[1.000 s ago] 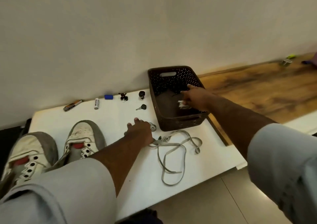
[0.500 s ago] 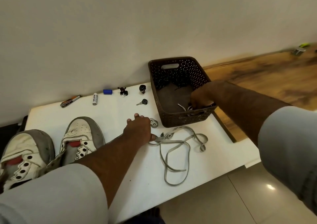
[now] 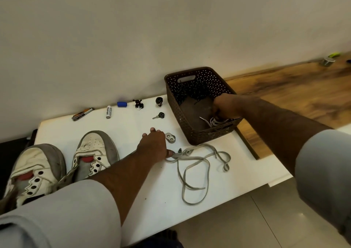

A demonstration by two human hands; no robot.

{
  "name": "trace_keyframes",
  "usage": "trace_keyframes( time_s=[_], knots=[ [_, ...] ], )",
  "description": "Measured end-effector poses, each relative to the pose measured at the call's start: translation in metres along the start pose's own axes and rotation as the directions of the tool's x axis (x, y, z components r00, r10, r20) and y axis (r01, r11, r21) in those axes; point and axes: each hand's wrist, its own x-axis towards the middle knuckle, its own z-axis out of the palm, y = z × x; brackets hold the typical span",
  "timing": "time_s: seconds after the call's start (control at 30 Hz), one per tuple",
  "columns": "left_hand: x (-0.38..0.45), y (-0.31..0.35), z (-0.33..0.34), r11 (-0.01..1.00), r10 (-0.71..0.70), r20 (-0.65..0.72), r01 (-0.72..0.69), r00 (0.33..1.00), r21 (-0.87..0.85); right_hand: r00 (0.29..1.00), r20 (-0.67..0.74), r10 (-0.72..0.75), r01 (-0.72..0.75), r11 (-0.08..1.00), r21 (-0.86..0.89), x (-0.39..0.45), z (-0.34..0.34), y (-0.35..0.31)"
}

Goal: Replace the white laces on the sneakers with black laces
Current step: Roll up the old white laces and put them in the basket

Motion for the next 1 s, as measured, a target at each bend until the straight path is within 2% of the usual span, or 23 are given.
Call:
trace_keyframes(
  time_s=[0.13,0.23,0.3,0.37,0.43,0.5,0.57,0.63,0.7,0.77,0.83,0.93,1.0],
  knots=[
    [-0.005,-0.008,0.003,0.999,-0.008,-0.025,0.007,1.000,-0.032,0.997,-0.083,-0.006,0.011,0.998,0.062,-0.017,-0.002,-0.011],
    [-0.015,-0.012,-0.002,0.985,-0.054,-0.050,0.045,0.997,-0.169,0.979,-0.205,0.004,0.031,0.986,0.167,-0.032,-0.003,-0.023],
    [-0.026,-0.014,-0.004,0.969,-0.090,-0.046,0.077,0.995,-0.236,0.948,-0.317,-0.004,0.084,0.968,0.238,-0.046,-0.008,-0.036],
    [-0.042,-0.016,0.000,0.977,-0.057,-0.020,0.052,0.998,-0.206,0.920,-0.390,-0.029,0.157,0.941,0.300,-0.062,-0.015,-0.057],
    [-0.059,-0.017,0.006,0.973,0.002,-0.036,-0.010,0.999,-0.232,0.909,-0.413,-0.059,0.204,0.926,0.317,-0.078,-0.023,-0.081],
    [-0.081,-0.017,-0.001,0.940,0.033,-0.089,-0.061,0.996,-0.337,0.903,-0.420,-0.084,0.232,0.921,0.314,-0.098,-0.031,-0.106],
    [-0.111,-0.022,-0.022,0.884,0.062,-0.192,-0.143,0.980,-0.446,0.909,-0.403,-0.110,0.267,0.894,0.359,-0.117,-0.037,-0.129],
    [-0.147,-0.034,-0.052,0.815,0.065,-0.302,-0.225,0.951,-0.534,0.926,-0.348,-0.146,0.308,0.825,0.474,-0.132,-0.040,-0.151],
    [-0.187,-0.056,-0.080,0.686,0.003,-0.366,-0.268,0.931,-0.676,0.934,-0.303,-0.189,0.347,0.682,0.644,-0.145,-0.038,-0.177],
    [-0.220,-0.081,-0.100,0.447,-0.095,-0.364,-0.288,0.926,-0.847,0.922,-0.305,-0.240,0.386,0.478,0.789,-0.155,-0.039,-0.204],
    [-0.249,-0.108,-0.115,0.212,-0.157,-0.333,-0.298,0.930,-0.931,0.887,-0.360,-0.290,0.439,0.285,0.852,-0.158,-0.045,-0.239],
    [-0.271,-0.142,-0.132,-0.064,-0.243,-0.319,-0.343,0.916,-0.937,0.850,-0.468,-0.242,0.509,0.147,0.848,-0.157,-0.062,-0.283],
    [-0.268,-0.180,-0.137,-0.153,-0.357,-0.362,-0.436,0.861,-0.887,0.830,-0.504,-0.238,0.534,0.079,0.842,-0.139,-0.076,-0.315]
  ],
)
